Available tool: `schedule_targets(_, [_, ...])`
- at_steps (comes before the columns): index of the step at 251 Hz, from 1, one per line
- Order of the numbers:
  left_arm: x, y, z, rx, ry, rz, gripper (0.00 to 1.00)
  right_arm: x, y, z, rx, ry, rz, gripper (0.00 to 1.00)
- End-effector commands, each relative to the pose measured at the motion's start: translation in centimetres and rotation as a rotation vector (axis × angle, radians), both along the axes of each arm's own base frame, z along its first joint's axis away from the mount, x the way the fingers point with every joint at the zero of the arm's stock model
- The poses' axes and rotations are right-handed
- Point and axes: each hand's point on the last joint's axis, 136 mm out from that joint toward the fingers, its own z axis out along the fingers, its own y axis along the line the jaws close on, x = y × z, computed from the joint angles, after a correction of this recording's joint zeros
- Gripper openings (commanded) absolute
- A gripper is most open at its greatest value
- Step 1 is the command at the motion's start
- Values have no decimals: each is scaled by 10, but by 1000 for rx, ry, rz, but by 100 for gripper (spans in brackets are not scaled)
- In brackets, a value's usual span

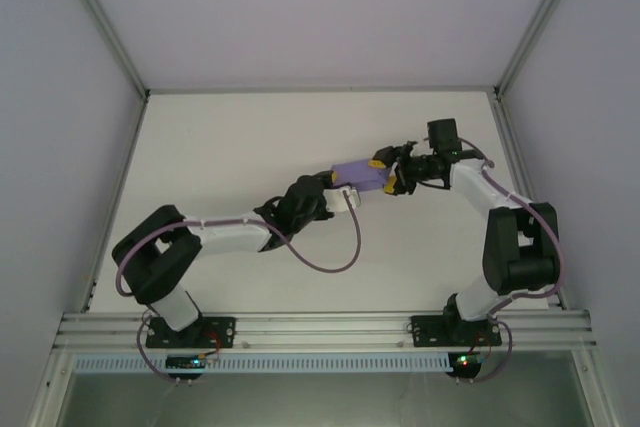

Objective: Assemble paper box

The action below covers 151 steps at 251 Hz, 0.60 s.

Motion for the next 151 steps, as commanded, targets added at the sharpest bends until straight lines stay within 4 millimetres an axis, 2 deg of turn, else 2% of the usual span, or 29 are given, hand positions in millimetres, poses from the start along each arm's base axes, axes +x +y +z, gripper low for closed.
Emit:
schedule_targets(1, [1,-1,41,-84,-63,-7,37,-16,11,19,52,-1,67,61])
schedule_targets(20, [-5,1,43,-86,-27,-22,33,-15,9,28,53,-36,52,72])
schedule_targets(32, [-11,3,46,-90,-5,-38,30,-13,5,34,39,-64,29,96])
schedule_targets(35, [-12,3,46,-91,1,-42,30,-12,3,36,32,-74,22,98])
schedule_targets(67, [-24,13,49,-106,80,-76,26,0,-20,53,-43,-179,-72,99])
schedule_targets(90, [-31,23,49,-99,170,-98,24,8,-46,64,-141,-265,-145,99])
schedule_targets(116, [-39,36,41,-65,300,-137,22,11,-77,75,-383,-427,-161,99])
schedule_targets(141, [-37,51,34,-24,415,-126,23,13,-110,88,-685,-592,-137,99])
schedule_targets(151, [-31,58,29,-5,436,-90,20,10,-117,94,-788,-652,-104,99])
